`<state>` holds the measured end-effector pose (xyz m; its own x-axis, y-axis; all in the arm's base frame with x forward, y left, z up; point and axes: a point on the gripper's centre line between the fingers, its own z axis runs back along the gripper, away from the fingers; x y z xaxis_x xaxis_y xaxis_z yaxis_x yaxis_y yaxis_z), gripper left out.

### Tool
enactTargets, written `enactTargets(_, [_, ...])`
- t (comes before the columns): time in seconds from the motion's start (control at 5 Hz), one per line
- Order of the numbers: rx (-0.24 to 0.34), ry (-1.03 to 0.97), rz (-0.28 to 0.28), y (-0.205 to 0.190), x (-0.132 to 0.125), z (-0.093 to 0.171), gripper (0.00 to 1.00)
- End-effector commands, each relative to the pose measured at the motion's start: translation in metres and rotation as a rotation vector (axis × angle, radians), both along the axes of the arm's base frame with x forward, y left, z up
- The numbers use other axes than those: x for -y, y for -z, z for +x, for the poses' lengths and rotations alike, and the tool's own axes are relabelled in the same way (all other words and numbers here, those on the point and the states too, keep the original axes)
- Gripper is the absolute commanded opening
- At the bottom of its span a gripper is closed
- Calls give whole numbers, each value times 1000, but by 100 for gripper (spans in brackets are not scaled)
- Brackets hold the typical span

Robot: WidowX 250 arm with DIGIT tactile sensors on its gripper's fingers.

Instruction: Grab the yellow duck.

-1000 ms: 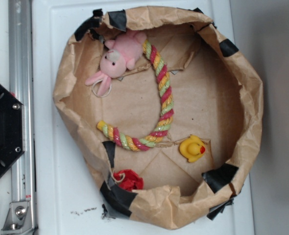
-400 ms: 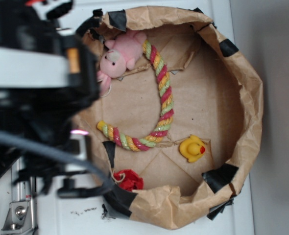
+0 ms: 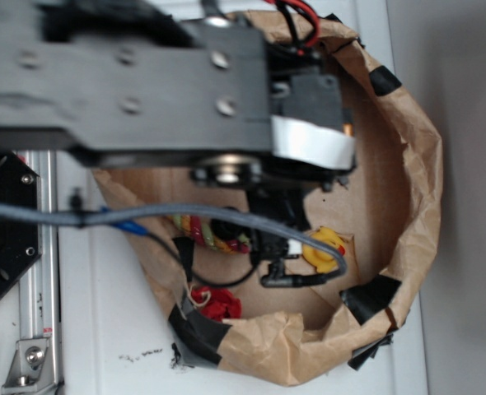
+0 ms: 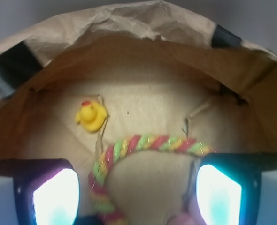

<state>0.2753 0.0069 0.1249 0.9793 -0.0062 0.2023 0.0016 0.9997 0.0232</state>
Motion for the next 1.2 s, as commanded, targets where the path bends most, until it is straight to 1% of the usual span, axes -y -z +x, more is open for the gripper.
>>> enactTargets(0.0, [81, 86, -1, 33, 9, 34, 100])
enactTargets(0.2, [112, 84, 44, 43, 13, 42, 100])
enactTargets(0.4, [101, 84, 34, 53, 13, 50, 100])
enactTargets(0.6, [52, 137, 53, 72, 26, 49, 100])
enactTargets(0.8, [11, 206, 22, 83, 42, 36, 100])
enactTargets(1.0, [43, 267, -18, 89, 68, 16, 100])
